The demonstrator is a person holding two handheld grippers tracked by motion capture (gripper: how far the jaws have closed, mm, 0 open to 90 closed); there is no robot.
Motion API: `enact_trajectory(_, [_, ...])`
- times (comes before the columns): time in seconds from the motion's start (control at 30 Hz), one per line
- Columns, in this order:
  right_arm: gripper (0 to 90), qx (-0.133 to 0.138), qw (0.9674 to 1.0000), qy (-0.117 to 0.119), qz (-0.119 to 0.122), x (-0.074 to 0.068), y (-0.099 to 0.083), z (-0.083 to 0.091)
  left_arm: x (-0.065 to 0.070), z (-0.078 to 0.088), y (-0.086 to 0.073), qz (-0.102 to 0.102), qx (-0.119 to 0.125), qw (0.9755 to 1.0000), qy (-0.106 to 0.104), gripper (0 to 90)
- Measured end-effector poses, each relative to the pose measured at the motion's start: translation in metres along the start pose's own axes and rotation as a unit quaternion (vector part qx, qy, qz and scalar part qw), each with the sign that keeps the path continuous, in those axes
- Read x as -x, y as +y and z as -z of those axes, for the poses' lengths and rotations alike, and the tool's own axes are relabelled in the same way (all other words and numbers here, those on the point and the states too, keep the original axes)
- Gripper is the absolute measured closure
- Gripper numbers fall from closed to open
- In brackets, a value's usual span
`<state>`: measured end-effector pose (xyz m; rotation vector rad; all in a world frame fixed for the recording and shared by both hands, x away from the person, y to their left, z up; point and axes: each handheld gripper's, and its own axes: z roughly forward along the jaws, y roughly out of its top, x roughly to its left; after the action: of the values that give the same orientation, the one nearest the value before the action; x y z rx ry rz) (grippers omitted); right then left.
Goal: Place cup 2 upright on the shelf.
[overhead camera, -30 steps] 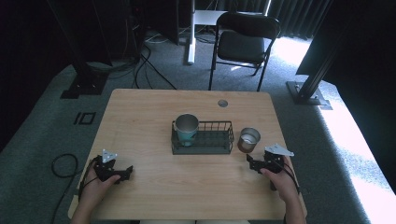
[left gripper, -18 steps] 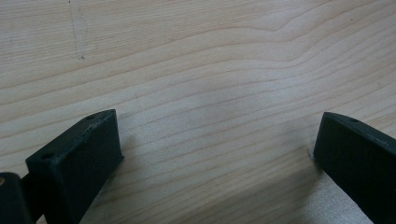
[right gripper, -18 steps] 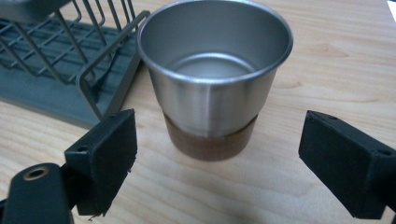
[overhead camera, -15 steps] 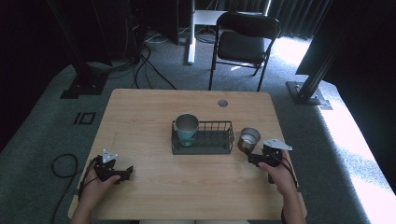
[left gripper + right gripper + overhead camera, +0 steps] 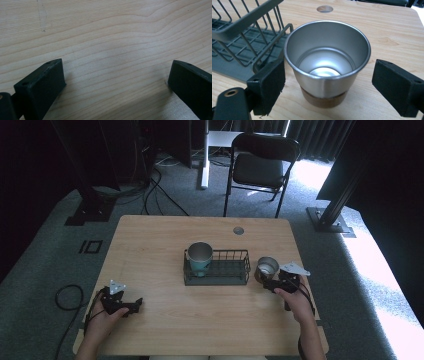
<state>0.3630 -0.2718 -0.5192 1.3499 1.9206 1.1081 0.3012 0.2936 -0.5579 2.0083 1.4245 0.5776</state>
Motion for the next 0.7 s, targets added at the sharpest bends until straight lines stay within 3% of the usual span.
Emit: enact_trajectory(0.7, [12.9, 0.005, 1.0000, -0.001, -0.001, -0.003, 0.009, -0.018, 0.000, 0.000, 0.000, 0.000, -0.001, 1.0000, 0.000, 1.5])
